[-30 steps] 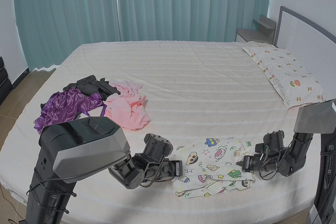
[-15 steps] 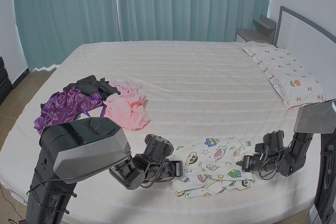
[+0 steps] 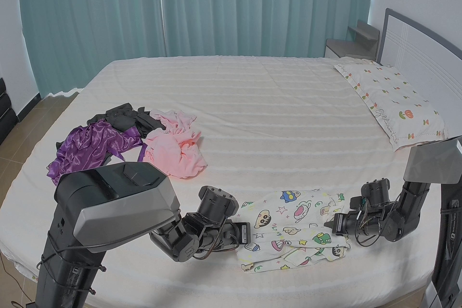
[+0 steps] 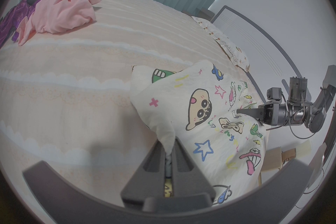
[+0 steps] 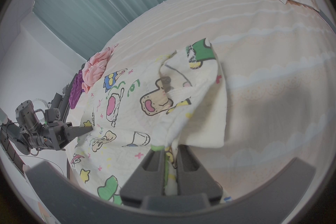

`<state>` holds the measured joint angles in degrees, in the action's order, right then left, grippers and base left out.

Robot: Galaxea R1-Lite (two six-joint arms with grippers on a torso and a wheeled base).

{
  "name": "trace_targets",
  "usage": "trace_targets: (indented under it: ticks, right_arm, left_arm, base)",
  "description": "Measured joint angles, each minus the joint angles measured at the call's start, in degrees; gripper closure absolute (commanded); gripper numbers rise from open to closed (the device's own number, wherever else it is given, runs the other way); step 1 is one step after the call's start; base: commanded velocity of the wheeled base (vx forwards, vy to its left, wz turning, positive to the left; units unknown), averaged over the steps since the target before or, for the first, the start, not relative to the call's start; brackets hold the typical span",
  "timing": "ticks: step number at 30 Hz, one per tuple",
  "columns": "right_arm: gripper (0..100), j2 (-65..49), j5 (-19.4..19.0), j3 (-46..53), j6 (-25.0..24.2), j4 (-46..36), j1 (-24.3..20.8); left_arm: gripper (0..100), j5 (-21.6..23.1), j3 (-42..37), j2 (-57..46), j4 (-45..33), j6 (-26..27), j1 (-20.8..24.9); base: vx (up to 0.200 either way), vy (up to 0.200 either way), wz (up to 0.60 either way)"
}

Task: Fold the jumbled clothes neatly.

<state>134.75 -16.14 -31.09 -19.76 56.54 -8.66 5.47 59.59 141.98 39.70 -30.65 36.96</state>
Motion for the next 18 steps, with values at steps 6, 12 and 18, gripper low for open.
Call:
trace_targets:
  ticks: [6, 12, 18]
  right_arm:
    - [100, -0.5, 0.0, 0.3, 0.0, 0.0, -0.4]
    - [100, -1.3, 0.0, 0.5, 0.0, -0.1, -1.1]
    - [100, -2.3, 0.0, 0.8, 0.0, -1.1, -1.8]
  left_arm:
    - [100, -0.6, -0.5, -0.2, 0.1, -0.8, -0.1]
    - [100, -1.3, -2.7, -0.9, 1.4, -1.2, -0.1]
    - [100, -1.9, -4.2, -2.3, 2.0, -1.2, -0.3]
  base:
    - [0.000, 0.200, 0.00]
    - [0.000, 0.200, 0.00]
    - [0.000, 0.200, 0.00]
